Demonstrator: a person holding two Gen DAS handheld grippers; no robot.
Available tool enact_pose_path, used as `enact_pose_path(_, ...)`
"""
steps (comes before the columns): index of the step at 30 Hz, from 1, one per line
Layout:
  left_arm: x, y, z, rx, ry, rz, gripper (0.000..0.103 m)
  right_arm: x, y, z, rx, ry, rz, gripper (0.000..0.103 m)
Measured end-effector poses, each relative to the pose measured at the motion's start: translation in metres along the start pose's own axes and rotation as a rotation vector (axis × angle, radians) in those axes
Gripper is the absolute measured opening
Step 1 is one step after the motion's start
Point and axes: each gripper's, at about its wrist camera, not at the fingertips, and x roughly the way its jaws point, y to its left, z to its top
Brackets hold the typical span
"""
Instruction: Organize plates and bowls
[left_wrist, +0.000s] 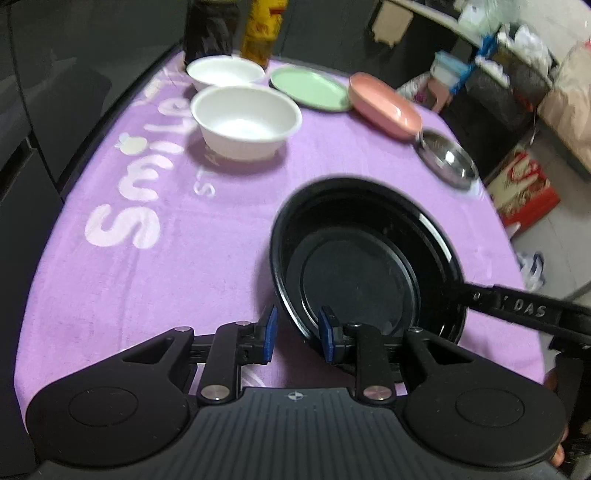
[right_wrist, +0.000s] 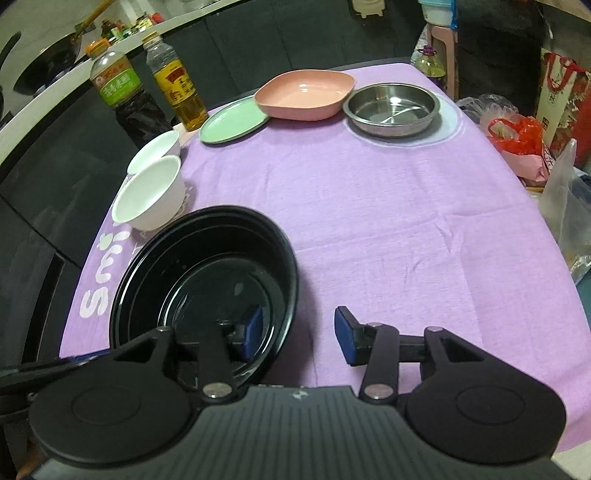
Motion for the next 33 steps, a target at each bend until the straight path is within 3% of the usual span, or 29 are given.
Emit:
enact_pose_path(3, -0.018, 0.009, 0.008, -0.037, -0.089, -0.012, 0.024, -0.001, -0.003, 0.004, 0.013, -0.010, -0.003, 0.043)
enact_pose_path(8, -0.023, 0.024, 0.030, -0.101, -0.159, 0.049, 0.029, -0.004, -0.001, 0.020, 0.002, -0.051, -0.005, 0.043)
enact_pose_path(15, -0.002, 0.042, 0.062, -0.180, -0.157, 0.093, 0.029, 0.009, 0.016, 0.049, -0.061, -0.070, 0.003, 0.044)
enact_pose_path(23, 0.021, 0.045, 0.092, -0.166, -0.146, 0.120, 0.029, 0.039, 0.051, 0.079, -0.143, -0.024, 0.070, 0.045)
enact_pose_path(33, 0.049, 0.069, 0.125, -0.242, -0.109, 0.091, 0.029, 0.076, 0.093, 0.112, -0.182, 0.056, 0.105, 0.046)
